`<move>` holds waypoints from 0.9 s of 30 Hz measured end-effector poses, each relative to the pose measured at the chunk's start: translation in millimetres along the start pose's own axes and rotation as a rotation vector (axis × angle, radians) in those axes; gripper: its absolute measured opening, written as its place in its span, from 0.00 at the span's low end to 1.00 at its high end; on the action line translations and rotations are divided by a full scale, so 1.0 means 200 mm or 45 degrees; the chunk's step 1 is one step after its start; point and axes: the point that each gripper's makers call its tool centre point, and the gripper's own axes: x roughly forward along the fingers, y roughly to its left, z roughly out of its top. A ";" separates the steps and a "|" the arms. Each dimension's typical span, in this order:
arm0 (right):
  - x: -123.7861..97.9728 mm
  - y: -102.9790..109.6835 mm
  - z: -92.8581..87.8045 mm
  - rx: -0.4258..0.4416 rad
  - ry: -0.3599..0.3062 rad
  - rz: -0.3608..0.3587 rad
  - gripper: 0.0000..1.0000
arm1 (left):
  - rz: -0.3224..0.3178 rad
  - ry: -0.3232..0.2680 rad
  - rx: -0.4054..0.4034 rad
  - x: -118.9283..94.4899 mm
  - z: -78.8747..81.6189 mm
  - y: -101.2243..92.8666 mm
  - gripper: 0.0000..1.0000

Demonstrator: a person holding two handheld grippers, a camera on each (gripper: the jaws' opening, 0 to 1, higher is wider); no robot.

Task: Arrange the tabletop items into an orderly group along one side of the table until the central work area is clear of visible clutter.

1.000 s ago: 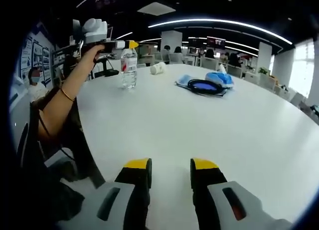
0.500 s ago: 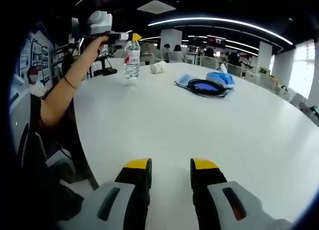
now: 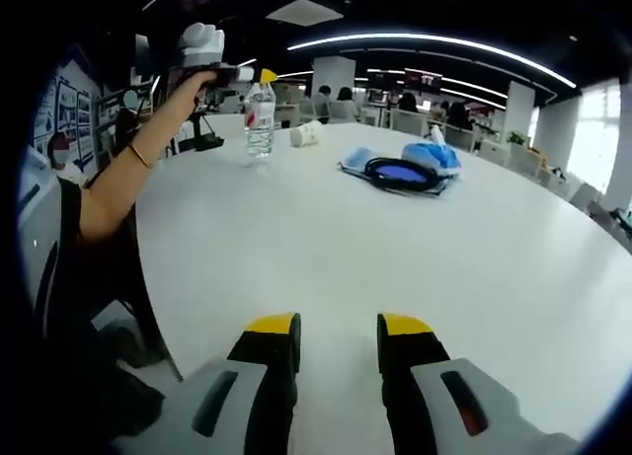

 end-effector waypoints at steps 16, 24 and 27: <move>0.04 -0.02 0.02 0.001 0.009 -0.009 0.29 | -0.001 0.018 0.013 0.12 0.00 0.04 0.21; 0.09 -0.03 0.04 -0.013 0.021 0.001 0.29 | -0.026 0.044 -0.016 0.23 -0.03 0.05 0.21; 0.10 -0.05 0.03 -0.004 0.030 -0.010 0.29 | -0.024 0.038 -0.003 0.26 -0.01 0.06 0.21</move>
